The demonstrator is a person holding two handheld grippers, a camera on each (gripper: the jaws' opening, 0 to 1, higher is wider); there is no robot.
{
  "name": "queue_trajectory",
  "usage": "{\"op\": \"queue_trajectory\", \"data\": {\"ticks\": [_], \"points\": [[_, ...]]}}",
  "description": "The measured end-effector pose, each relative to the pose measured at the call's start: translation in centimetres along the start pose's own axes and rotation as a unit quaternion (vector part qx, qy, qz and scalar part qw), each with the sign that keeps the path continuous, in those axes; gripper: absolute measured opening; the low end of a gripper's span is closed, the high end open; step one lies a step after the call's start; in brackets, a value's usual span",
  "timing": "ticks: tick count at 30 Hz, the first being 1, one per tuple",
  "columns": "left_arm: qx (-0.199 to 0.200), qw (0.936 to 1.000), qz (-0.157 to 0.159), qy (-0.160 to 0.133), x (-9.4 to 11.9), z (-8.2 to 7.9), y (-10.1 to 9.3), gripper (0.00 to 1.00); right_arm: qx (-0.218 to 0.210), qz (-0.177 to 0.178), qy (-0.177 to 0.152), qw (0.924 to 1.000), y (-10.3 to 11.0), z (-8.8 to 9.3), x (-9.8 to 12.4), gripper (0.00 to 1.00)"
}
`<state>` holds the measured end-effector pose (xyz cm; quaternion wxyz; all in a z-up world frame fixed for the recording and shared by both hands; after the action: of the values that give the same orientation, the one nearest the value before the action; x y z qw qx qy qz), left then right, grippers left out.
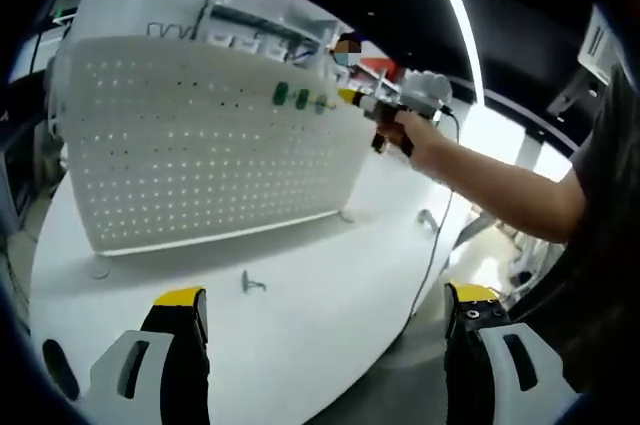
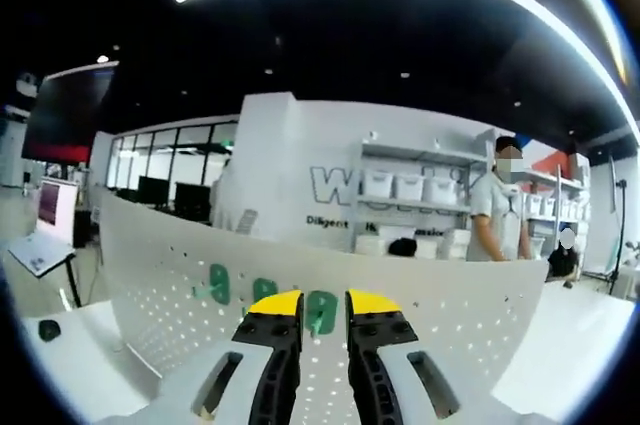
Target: Insert the hook assembly into the mounting plate slot until the hook locks in place.
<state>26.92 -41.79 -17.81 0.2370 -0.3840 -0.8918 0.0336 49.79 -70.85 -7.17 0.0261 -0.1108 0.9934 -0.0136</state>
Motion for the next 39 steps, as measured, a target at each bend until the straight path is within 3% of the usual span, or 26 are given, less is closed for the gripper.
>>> {"op": "queue_trajectory", "data": {"ticks": [9, 16, 23, 29, 30, 31, 35, 39], "points": [[0.006, 1.0, 0.003, 0.003, -0.1, 0.9, -0.6, 1.0, 0.013, -0.016, 0.015, 0.9997, 0.5, 0.2, 3.0, 0.16], [0.001, 1.0, 0.0, 0.005, 0.0, 1.0, -0.7, 1.0, 0.018, -0.028, 0.033, 0.9989, 1.8, 1.6, 5.6, 0.17], [0.003, 0.9999, -0.001, 0.01, 0.3, 1.6, -0.9, 1.0, 0.053, -0.049, 0.053, 0.996, 3.5, 2.4, 7.8, 0.18], [0.005, 0.9999, 0.002, 0.014, 0.4, 2.1, -1.2, 1.0, 0.031, -0.07, 0.061, 0.9952, 5.3, 3.2, 9.6, 0.18], [0.005, 0.9999, 0.002, 0.014, 0.4, 2.1, -1.3, 1.0, -0.014, -0.079, 0.061, 0.9949, 5.9, 3.5, 9.9, 0.18], [0.006, 0.9998, 0.004, 0.016, 0.4, 2.2, -1.3, 1.0, -0.024, -0.09, 0.061, 0.9937, 6.3, 3.6, 10.1, 0.18], [0.003, 0.9998, 0.007, 0.021, 0.5, 2.5, -1.4, 1.0, 0.018, -0.112, 0.081, 0.9903, 7.5, 4.4, 10.7, 0.18], [0.002, 0.9998, 0.006, 0.021, 0.6, 2.5, -1.5, 1.0, 0.008, -0.125, 0.084, 0.9885, 8.6, 4.9, 11.7, 0.19]]}}
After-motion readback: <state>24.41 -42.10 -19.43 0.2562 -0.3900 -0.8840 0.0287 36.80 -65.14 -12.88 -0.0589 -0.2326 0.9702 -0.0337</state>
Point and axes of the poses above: the point that each gripper's makers call its tool centre point, and the gripper's own axes: x roughly backward along the fingers, y roughly to its left, z roughly out of its underside, the point moved 6 cm from there along x, roughly backward along the fingers, and after that the axes turned 6 degrees about -x, right-handed, at the moved point
